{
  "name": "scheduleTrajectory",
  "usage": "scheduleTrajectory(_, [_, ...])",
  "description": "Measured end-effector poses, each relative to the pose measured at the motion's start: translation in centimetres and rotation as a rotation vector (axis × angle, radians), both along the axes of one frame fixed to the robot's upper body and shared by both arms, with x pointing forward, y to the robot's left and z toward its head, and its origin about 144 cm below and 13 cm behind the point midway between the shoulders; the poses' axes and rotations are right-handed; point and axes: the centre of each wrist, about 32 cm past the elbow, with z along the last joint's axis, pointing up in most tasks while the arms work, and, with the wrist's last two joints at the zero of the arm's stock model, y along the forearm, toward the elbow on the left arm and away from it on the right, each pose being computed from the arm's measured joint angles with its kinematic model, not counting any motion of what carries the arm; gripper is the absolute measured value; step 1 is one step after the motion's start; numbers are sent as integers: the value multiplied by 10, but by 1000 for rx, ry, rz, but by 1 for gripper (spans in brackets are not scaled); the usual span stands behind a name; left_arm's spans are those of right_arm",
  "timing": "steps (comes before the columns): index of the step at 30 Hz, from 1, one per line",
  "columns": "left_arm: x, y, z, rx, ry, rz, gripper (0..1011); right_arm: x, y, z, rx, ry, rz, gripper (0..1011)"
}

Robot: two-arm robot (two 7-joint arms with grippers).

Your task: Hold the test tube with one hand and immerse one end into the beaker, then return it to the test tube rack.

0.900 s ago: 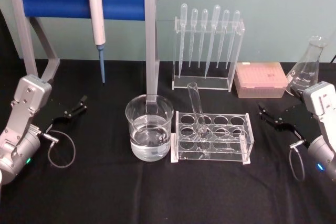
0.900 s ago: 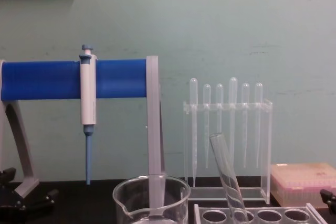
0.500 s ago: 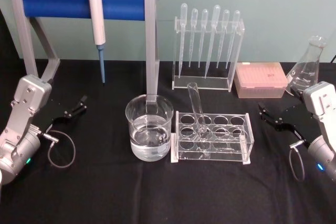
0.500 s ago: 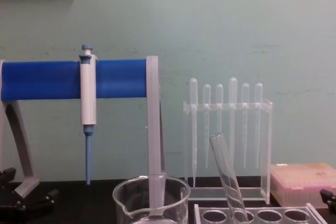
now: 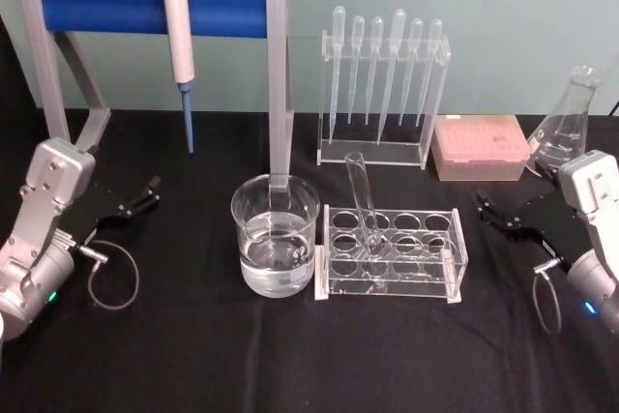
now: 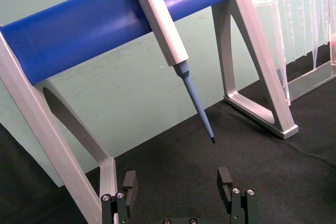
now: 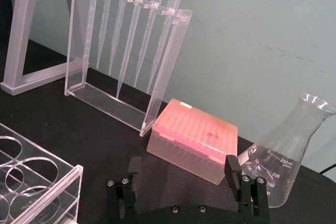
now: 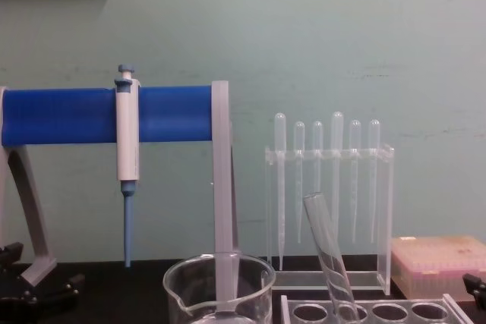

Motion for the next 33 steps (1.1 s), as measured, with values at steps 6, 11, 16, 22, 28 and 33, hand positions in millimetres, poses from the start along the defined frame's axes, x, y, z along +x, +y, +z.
scheduleTrajectory(6, [0,0,0,0,0,0,1000,0,0,0,0,0,0,1002])
scheduleTrajectory(11, [0,0,0,0,0,0,1000,-2,0,1,-1,-5,0,1002])
scheduleTrajectory(16, [0,0,0,0,0,0,1000,-17,-4,13,-6,-17,5,1002])
scheduleTrajectory(22, [0,0,0,0,0,0,1000,-49,-9,36,46,3,64,1002])
scheduleTrajectory(28, [0,0,0,0,0,0,1000,-71,-12,56,100,78,245,1002])
scheduleTrajectory(33, [0,0,0,0,0,0,1000,-71,-5,63,124,137,368,1002])
